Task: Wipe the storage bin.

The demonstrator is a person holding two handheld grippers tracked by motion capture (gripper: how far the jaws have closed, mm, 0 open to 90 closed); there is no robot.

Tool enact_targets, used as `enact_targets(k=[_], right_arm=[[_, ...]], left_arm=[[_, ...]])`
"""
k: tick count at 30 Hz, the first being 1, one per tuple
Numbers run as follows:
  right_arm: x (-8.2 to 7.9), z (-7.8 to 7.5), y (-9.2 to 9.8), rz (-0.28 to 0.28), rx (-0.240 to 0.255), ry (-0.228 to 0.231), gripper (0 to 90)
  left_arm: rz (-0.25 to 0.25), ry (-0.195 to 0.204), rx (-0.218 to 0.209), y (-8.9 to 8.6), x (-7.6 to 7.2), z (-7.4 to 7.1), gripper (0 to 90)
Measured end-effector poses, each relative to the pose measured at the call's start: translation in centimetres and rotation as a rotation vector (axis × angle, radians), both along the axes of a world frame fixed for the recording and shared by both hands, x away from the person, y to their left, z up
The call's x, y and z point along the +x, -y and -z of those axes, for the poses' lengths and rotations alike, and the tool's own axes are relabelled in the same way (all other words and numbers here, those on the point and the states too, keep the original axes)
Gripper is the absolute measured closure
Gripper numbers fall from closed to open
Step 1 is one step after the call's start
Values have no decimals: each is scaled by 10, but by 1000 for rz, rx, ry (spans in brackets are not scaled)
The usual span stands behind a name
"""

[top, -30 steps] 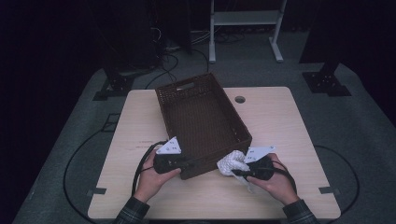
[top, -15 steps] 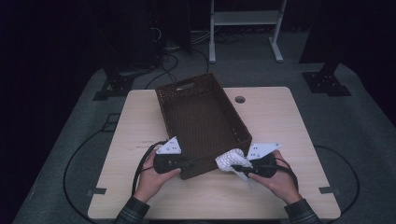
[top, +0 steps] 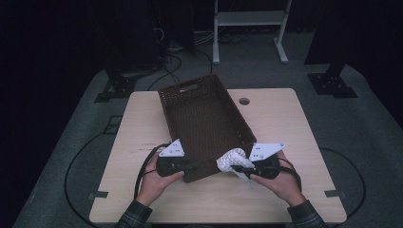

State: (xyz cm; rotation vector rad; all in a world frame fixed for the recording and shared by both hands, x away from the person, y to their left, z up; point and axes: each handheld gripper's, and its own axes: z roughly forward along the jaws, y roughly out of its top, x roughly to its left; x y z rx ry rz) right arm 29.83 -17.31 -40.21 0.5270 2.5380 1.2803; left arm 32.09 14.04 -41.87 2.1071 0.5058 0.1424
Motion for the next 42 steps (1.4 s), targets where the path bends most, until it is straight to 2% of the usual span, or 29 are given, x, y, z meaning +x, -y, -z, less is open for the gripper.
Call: enact_targets(k=[7, 9, 14, 20, 42], right_arm=[[-5, -6, -4, -22, 18, 19, 746], [-4, -6, -6, -26, 10, 15, 746], [3, 12, -9, -23, -13, -37, 747], [10, 29, -14, -20, -49, -76, 747], [24, 61, -20, -11, -117, -162, 747]], left_arm=[[0, 0, 1, 0, 0, 0, 765], [0, 1, 2, 0, 0, 0, 764], [0, 1, 2, 0, 0, 0, 764], [1, 0, 1, 0, 0, 0, 765], [0, 0, 1, 0, 0, 0, 766]])
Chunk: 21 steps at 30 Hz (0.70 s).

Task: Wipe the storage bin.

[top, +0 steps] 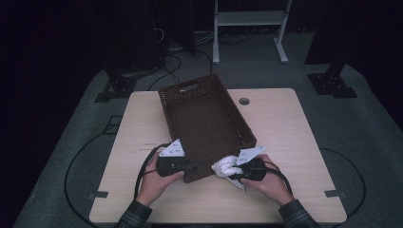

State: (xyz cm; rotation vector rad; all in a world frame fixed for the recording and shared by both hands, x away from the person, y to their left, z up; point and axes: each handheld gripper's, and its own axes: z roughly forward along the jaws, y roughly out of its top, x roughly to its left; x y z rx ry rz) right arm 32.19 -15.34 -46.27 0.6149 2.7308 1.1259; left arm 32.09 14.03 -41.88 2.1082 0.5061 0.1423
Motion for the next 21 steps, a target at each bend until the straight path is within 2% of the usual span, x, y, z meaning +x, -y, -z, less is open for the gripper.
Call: enact_targets(k=[9, 15, 21], right_arm=[[0, 12, -4, -3, -46, -27, 746], [-2, 11, -2, -3, -41, -27, 744], [-9, 1, -3, -25, -8, 1, 743]], left_arm=[[-1, -1, -1, 0, 0, 0, 765], [3, 0, 0, 0, 0, 0, 765], [3, 0, 1, 0, 0, 0, 765]])
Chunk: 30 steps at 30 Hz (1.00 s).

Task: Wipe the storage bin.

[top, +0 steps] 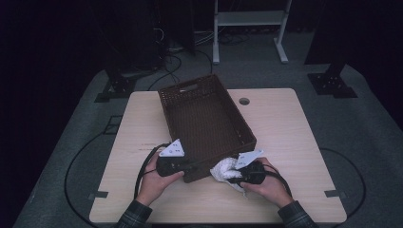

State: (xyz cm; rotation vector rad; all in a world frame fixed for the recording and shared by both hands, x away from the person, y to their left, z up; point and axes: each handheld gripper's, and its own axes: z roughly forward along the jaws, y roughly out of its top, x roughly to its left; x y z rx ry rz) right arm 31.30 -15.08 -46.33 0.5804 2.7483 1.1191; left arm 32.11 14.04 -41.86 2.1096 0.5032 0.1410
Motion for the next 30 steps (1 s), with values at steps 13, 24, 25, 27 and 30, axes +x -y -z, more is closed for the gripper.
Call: enact_targets(k=[13, 24, 25, 27, 30], right_arm=[[-12, -29, -3, -30, 67, 71, 741], [-17, -50, -3, -46, 110, 128, 740], [-17, -52, -3, -45, 118, 129, 741], [-18, -57, -2, -48, 132, 140, 741], [-19, -64, -2, -49, 140, 154, 741]], left_arm=[[1, 1, 2, 0, 0, 0, 764], [-2, -3, 1, 0, 0, 0, 763], [-1, -2, 2, 0, 0, 0, 763], [-1, -4, 1, 0, 0, 0, 763], [0, -1, 3, 0, 0, 0, 763]])
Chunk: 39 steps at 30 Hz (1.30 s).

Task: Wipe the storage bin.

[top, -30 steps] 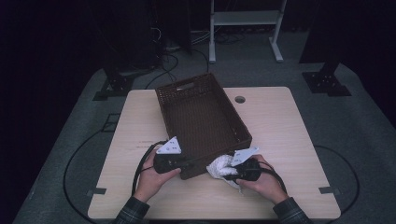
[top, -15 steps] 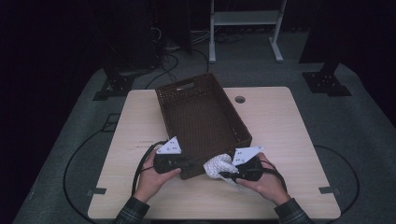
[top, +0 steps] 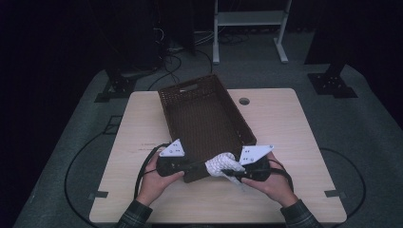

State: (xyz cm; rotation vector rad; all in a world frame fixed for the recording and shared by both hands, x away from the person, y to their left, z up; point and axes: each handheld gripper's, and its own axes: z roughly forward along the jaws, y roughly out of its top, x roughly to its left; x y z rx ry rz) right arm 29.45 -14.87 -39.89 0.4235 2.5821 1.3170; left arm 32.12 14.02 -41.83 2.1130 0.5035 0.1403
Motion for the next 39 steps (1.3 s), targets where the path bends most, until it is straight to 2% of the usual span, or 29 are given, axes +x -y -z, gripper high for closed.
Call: enact_targets(k=[6, 17, 39], right_arm=[[-1, -4, -2, -6, 4, 16, 741], [4, 13, -14, -21, -31, -16, 742], [16, 58, -30, -31, -112, -139, 743]], left_arm=[[-4, 2, 1, 0, 0, 0, 761], [-4, 5, 5, 1, -1, 0, 754], [-4, 4, 3, 0, 0, 0, 763]])
